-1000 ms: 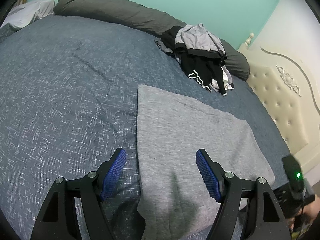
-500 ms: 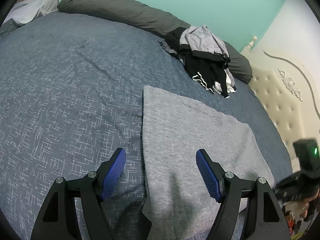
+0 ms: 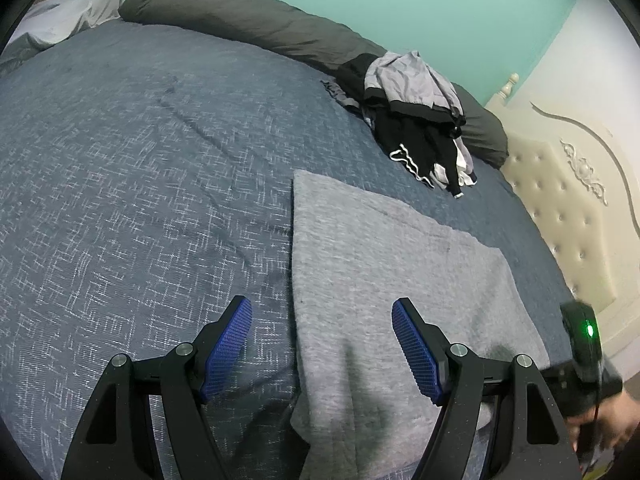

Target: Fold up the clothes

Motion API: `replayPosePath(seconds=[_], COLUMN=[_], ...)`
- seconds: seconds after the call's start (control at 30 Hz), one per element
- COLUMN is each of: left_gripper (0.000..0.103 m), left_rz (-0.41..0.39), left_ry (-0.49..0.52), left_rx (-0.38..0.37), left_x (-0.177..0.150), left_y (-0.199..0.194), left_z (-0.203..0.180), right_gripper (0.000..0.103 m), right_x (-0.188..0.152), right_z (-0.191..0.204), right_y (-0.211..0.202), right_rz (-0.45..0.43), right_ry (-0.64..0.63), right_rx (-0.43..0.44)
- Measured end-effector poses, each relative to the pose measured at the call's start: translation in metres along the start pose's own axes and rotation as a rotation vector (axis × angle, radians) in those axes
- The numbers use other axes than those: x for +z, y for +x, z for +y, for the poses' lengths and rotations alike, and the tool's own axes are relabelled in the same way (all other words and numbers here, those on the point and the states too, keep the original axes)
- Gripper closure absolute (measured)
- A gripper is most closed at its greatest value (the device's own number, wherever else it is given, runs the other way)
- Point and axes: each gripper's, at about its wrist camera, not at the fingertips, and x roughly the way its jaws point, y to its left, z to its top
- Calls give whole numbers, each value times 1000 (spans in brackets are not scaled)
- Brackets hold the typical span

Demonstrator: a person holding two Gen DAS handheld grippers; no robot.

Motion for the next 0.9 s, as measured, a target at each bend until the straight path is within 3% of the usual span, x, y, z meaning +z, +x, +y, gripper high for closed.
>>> replayPosePath(seconds=[0.33, 0.53, 0.7, 0.77, 0.9], left_gripper=[27, 27, 26, 15, 14], left_rz=[-12, 31, 99, 122, 168], left_ry=[13, -3, -49, -74, -124], left_rx=[-3, -12, -9, -8, -6], left_x=[1, -9, -25, -30, -42], left_y=[-16, -23, -22, -23, -24], left_z=[-23, -31, -20, -13, 2], right_gripper=[103, 103, 102, 102, 102], right_x=[-40, -56, -62, -67, -90], right_z=[-8, -67, -148, -174, -178], right_y=[-23, -62, -98, -108, -85], right_rz=[-56, -269, -406, -448, -525], right_ry=[27, 188, 352, 403, 463], right_rx=[101, 115, 123, 137, 161])
